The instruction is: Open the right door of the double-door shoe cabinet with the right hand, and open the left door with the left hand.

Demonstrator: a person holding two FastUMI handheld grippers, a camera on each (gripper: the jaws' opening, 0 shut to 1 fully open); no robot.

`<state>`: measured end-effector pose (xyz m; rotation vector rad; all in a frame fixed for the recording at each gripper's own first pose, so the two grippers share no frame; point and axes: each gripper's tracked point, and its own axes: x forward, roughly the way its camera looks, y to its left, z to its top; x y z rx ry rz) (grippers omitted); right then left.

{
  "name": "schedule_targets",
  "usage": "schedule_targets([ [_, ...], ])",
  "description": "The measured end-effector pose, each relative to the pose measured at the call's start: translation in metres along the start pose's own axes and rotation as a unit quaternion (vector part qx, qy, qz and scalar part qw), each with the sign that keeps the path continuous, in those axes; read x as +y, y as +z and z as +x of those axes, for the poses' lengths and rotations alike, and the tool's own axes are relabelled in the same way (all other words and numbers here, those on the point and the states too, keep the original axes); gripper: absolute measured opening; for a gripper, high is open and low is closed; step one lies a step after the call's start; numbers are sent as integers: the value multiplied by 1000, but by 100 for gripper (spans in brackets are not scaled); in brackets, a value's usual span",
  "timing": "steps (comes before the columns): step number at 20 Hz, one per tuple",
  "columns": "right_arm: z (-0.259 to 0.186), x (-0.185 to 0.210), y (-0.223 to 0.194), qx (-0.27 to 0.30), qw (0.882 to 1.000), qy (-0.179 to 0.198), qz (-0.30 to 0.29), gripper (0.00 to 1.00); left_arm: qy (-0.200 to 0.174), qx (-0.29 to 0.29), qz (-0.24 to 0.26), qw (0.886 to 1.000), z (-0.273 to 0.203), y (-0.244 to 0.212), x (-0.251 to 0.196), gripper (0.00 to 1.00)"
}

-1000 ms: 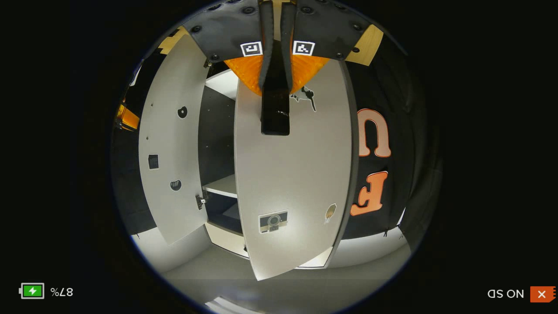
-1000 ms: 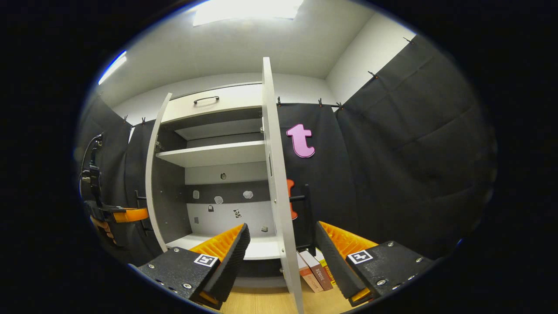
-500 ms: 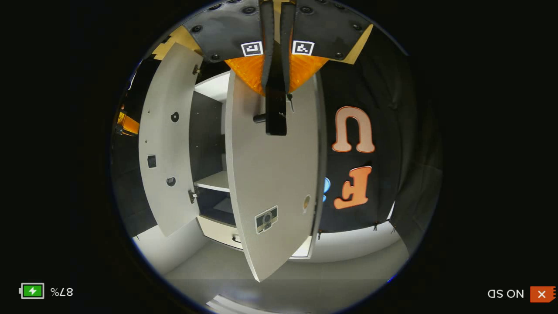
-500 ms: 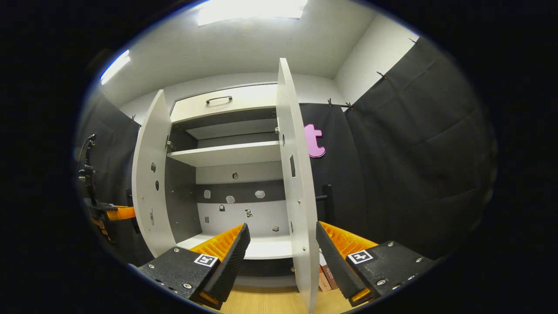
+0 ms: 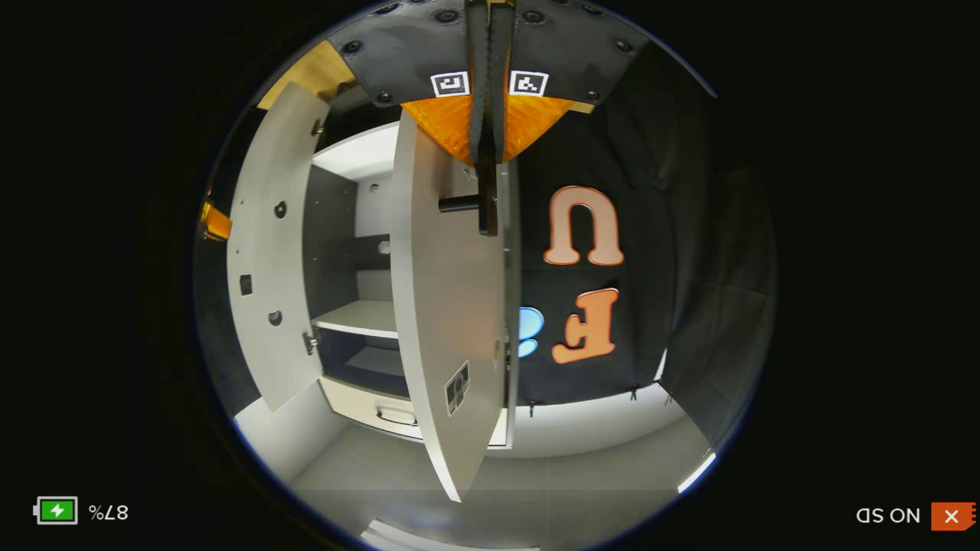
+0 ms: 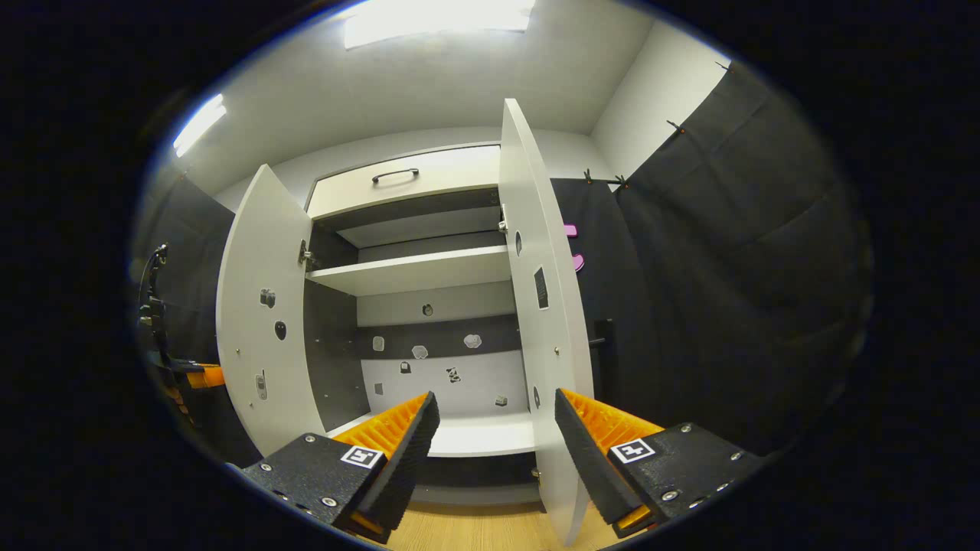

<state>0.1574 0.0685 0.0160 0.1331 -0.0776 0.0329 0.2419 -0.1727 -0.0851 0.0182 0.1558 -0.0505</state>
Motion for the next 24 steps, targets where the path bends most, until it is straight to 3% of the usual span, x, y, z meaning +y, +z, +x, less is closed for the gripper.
schedule_targets([
  [8,-2,13,-5,9,1000,13,-8,92,26,0,-21,999,-8,-1,29,3],
  [11,-1,12,-6,14,1000,11,-6,92,11,3,-48,999,-13,1,27,3],
  [17,-2,9,-7,24,1000,5,-15,92,35,-15,-41,998,-21,13,31,6],
  [19,-3,8,-7,28,999,5,-19,92,32,-23,-44,998,-30,16,29,15],
  [21,-5,8,-5,27,999,4,-23,92,39,-31,-48,998,-40,22,29,16],
  [22,-7,7,-4,27,999,3,-25,92,46,-31,-45,997,-44,23,30,25],
  [24,-9,8,-3,28,999,3,-29,93,53,-27,-35,998,-52,23,30,33],
])
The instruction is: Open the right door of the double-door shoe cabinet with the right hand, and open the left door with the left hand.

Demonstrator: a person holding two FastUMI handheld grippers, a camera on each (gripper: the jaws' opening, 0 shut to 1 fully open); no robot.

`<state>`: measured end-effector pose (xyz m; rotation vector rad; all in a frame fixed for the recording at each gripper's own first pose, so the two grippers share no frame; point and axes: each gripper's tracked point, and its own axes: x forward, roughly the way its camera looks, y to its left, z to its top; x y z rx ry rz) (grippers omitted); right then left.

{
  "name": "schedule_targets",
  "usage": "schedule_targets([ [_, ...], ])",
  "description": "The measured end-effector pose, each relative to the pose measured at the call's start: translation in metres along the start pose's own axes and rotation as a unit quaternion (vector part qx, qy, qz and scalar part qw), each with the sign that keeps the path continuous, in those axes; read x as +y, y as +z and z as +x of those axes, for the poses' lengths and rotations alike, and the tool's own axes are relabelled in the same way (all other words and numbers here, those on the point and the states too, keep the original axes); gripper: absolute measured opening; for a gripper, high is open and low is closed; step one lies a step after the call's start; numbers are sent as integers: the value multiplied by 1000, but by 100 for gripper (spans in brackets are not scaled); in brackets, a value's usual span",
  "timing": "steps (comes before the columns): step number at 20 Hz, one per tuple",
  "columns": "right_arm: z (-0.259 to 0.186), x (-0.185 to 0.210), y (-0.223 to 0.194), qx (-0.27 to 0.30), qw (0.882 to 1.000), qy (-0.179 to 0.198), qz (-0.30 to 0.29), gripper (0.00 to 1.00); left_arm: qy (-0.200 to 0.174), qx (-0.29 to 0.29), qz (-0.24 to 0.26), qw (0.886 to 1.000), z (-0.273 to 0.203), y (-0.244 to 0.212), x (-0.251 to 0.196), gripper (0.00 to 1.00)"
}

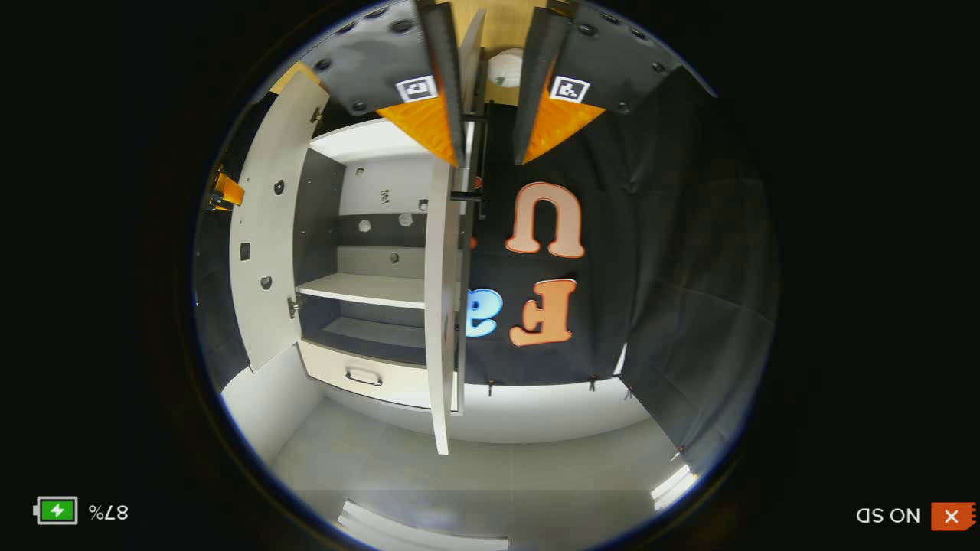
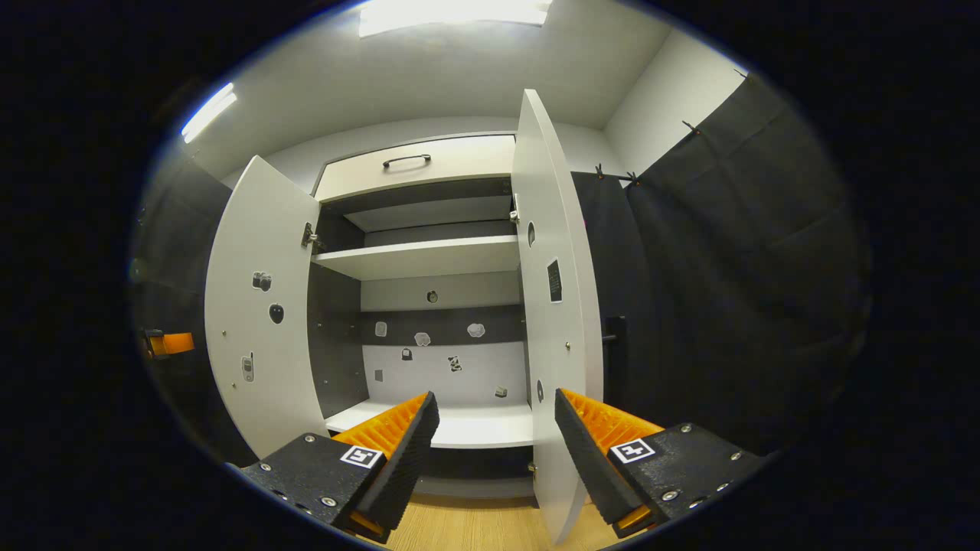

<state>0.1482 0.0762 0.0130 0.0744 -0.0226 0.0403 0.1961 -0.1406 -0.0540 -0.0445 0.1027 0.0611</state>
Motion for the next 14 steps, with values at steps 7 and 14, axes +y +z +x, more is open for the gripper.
schedule_targets([
  [7,-8,4,-1,8,1000,6,-3,93,1,7,2,1000,-20,1,-1,55],
  [14,-7,5,-11,19,1000,13,-17,93,23,11,-20,999,-36,-1,4,82],
])
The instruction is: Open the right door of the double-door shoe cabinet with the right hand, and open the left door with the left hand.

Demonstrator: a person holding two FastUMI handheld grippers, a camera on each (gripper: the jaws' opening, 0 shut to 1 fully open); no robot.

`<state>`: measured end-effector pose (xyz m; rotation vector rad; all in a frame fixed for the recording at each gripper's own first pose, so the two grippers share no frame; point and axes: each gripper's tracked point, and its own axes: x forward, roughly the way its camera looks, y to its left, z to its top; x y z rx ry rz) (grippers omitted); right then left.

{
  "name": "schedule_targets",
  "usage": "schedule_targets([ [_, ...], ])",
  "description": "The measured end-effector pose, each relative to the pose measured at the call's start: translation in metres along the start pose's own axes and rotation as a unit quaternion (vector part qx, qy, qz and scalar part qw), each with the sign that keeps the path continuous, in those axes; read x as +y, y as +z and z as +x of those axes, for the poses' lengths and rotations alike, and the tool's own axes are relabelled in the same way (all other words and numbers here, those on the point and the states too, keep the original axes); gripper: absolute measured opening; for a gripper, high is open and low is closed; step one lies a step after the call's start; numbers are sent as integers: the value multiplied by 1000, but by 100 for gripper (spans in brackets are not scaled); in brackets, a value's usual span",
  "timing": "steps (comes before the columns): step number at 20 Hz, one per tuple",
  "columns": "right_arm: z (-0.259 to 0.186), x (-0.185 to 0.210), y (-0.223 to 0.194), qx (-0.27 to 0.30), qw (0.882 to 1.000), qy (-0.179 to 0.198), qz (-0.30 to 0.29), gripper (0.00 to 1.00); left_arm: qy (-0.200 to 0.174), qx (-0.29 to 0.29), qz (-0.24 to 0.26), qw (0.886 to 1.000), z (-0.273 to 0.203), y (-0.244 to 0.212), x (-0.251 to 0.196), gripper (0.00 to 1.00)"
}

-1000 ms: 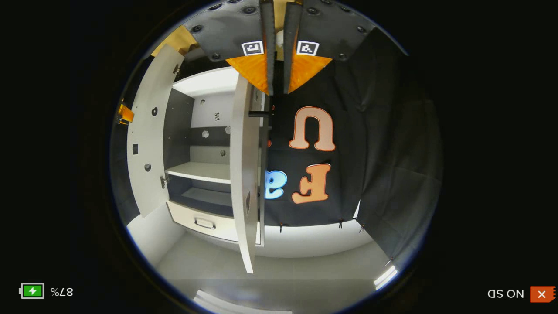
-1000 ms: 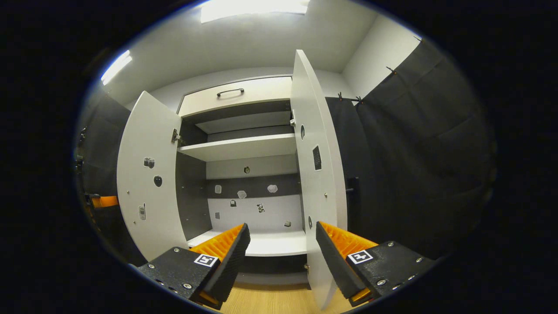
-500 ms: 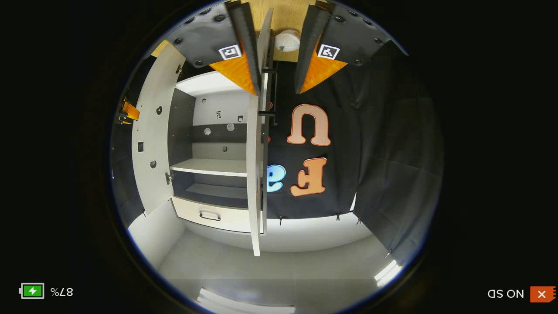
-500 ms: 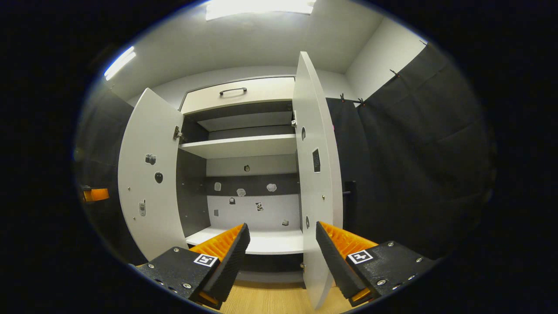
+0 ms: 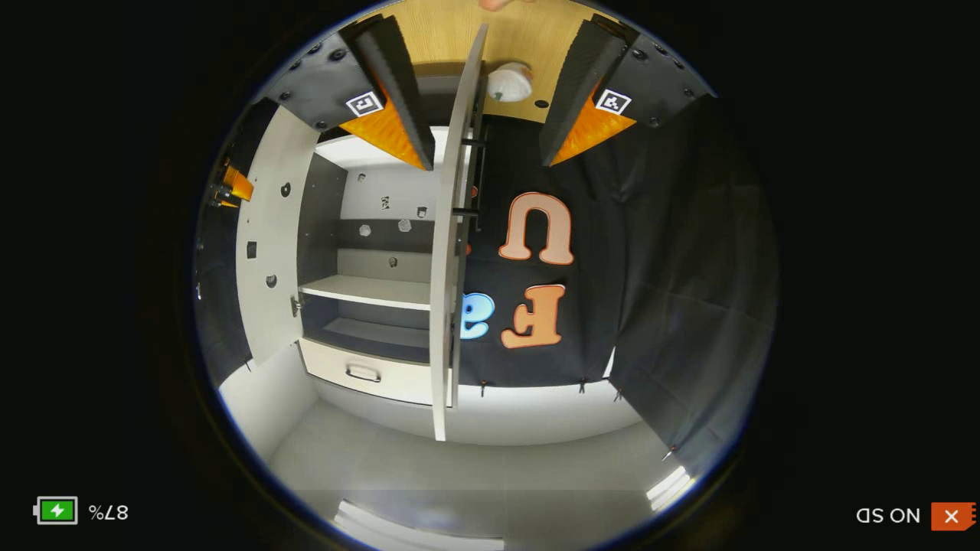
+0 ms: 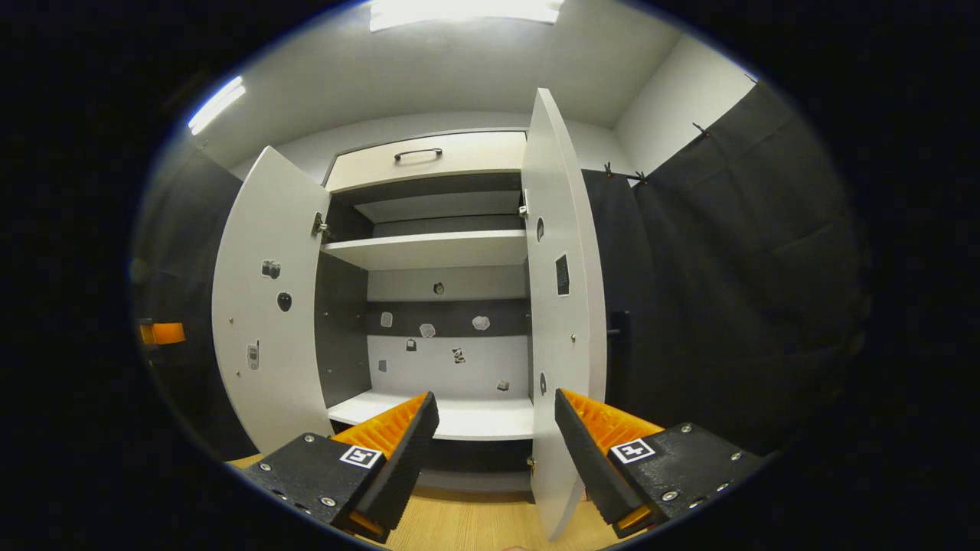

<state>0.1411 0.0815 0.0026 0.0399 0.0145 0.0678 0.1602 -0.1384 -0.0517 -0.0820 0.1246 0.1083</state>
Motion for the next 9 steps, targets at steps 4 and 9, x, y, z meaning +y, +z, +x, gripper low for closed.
schedule_targets([
  [4,10,3,1,1,1000,17,1,93,14,-21,-2,1000,10,10,1,81],
  [9,14,2,-3,6,1000,15,-9,93,27,-50,29,998,16,19,0,81],
])
